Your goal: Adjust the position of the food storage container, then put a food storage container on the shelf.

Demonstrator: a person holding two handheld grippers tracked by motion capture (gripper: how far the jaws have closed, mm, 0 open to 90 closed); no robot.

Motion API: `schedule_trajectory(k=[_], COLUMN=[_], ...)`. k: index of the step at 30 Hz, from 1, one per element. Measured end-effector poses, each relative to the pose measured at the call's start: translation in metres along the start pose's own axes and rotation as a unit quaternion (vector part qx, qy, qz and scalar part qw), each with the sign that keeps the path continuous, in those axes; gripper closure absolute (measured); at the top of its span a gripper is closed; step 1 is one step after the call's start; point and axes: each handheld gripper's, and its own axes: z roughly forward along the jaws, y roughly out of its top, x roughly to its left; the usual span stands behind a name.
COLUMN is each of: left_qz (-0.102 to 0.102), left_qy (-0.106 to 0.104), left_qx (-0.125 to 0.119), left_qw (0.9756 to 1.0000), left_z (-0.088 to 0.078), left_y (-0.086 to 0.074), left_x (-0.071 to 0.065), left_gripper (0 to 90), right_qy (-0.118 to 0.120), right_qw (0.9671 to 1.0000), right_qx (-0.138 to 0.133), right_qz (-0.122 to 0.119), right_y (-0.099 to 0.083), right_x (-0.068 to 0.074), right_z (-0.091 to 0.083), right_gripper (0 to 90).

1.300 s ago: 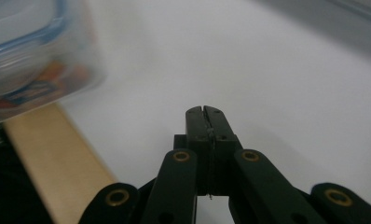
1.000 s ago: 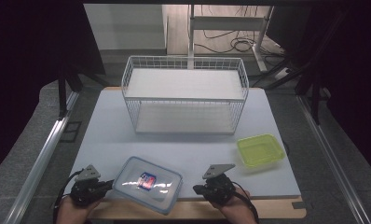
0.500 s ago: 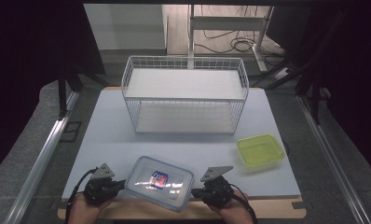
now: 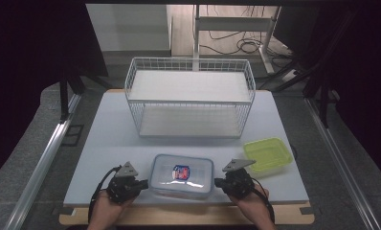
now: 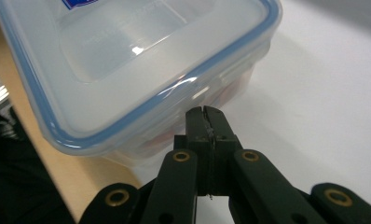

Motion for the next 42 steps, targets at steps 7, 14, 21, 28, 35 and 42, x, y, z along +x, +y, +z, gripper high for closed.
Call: schedule_trajectory(k=[7, 14, 21, 28, 35, 42], left_qz=[0.014, 0.014, -0.007, -0.021, -0.028, -0.007], left_qy=[-0.003, -0.014, -0.004, 0.006, 0.002, 0.009], left_qx=[0.003, 0.004, -0.021, -0.046, -0.056, -0.062], left_qw=[0.9999, 0.9998, 0.9998, 0.9987, 0.9981, 0.9980], left_z=[0.012, 0.017, 0.006, 0.000, -0.001, -0.001], left_y=[0.012, 0.015, 0.011, 0.008, 0.007, 0.007], left_x=[-0.007, -0.006, 0.007, 0.016, 0.021, 0.022], left_gripper=[90.0, 90.0, 71.7, 45.5, 17.8, 11.9], right_qy=[-0.019, -0.026, -0.040, -0.053, -0.059, -0.052], right_qw=[0.9997, 0.9995, 0.9991, 0.9981, 0.9968, 0.9958], right_qx=[-0.005, -0.003, -0.012, -0.030, -0.051, -0.072], right_qz=[0.015, 0.017, 0.007, 0.013, 0.018, 0.023], right_y=[-0.001, -0.003, -0.005, -0.007, -0.005, -0.003], right_x=[-0.019, -0.025, -0.026, -0.032, -0.035, -0.038], right_z=[-0.003, -0.004, -0.012, -0.021, -0.027, -0.030], right_gripper=[89.5, 89.5, 80.1, 62.0, 40.0, 26.7])
